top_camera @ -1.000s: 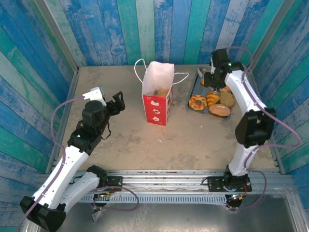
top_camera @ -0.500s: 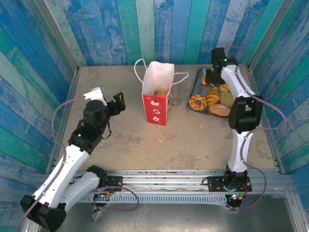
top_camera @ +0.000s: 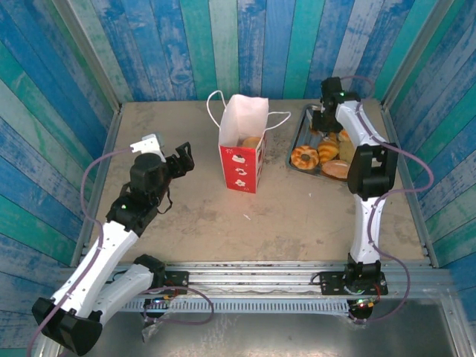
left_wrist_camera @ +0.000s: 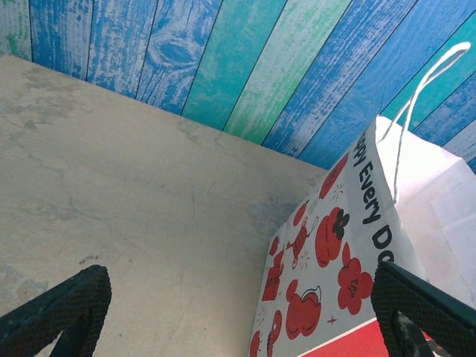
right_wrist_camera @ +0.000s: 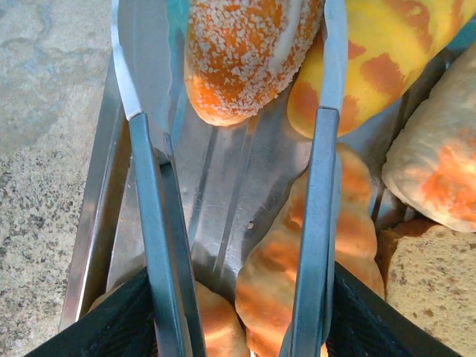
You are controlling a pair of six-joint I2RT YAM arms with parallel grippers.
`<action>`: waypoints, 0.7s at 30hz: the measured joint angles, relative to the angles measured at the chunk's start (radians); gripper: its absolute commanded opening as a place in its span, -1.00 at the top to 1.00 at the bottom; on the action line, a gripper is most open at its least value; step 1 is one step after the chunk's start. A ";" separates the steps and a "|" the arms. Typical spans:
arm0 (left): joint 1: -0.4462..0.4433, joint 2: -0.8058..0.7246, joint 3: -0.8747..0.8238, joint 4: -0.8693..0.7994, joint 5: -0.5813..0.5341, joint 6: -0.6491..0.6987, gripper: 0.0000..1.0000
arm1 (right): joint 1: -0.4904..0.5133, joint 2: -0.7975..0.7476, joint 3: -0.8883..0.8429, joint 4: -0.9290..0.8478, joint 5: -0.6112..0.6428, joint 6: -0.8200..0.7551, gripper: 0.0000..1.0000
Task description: Place the fake bread into the paper bag
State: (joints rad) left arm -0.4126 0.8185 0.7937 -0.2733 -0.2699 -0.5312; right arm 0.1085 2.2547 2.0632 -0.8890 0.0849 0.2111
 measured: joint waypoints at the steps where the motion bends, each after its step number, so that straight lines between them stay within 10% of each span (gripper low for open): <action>1: 0.000 0.003 0.000 0.000 0.000 0.000 -0.88 | 0.000 0.003 0.000 0.000 -0.003 0.000 -0.09; 21: 0.000 0.009 0.000 -0.021 -0.002 0.000 -0.88 | 0.000 -0.014 -0.003 -0.019 -0.037 -0.019 0.32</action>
State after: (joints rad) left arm -0.4126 0.8272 0.7937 -0.2943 -0.2718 -0.5312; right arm 0.1081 2.2410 2.0598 -0.9081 0.0475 0.1925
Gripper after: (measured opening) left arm 0.940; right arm 0.409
